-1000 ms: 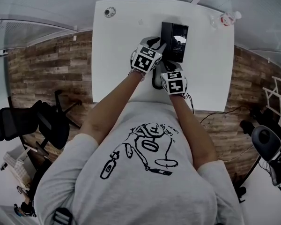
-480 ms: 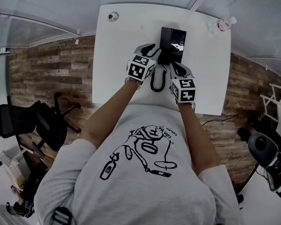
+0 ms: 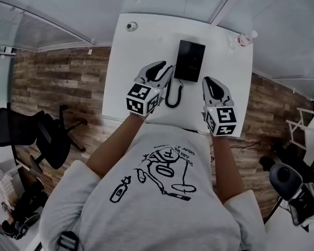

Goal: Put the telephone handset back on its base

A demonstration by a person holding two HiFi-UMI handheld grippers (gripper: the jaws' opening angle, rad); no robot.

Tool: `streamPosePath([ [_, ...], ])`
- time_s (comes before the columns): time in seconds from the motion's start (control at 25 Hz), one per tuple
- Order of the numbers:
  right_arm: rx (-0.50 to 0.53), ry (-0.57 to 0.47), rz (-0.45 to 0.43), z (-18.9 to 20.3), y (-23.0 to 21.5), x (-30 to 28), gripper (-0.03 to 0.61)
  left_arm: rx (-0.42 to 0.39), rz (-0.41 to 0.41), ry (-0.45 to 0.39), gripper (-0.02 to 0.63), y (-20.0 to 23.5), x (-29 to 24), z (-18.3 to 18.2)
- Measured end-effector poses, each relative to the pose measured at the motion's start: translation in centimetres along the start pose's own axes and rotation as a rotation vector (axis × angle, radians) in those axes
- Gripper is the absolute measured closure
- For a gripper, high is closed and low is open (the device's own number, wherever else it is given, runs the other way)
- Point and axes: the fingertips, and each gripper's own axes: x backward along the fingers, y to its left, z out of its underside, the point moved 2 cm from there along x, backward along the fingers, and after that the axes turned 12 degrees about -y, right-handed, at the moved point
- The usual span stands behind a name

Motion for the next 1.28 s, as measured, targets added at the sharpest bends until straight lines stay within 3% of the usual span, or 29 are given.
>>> streamPosePath([
  [0.2, 0.016, -0.07, -0.031, -5.0, 0.2, 2.6, 0.566, -0.076, 0.013, -0.066, 0.508, -3.2, 2.6, -4.3],
  [0.6, 0.061, -0.193, -0.052, -13.6, 1.6, 7.6, 0.566, -0.142, 0.05, -0.214, 0.508, -9.4, 6.7, -12.3],
  [0.8, 0.089, -0.232, -0.07, -16.4, 1.4, 9.7, 0.566, -0.116, 0.053, -0.271, 0.508, -11.9, 7.2, -14.7],
  [1.28, 0.09, -0.302, -0.091, -20.4, 1.4, 12.9, 0.566, -0.129, 0.062, -0.304, 0.511, -14.6, 7.7, -17.6],
])
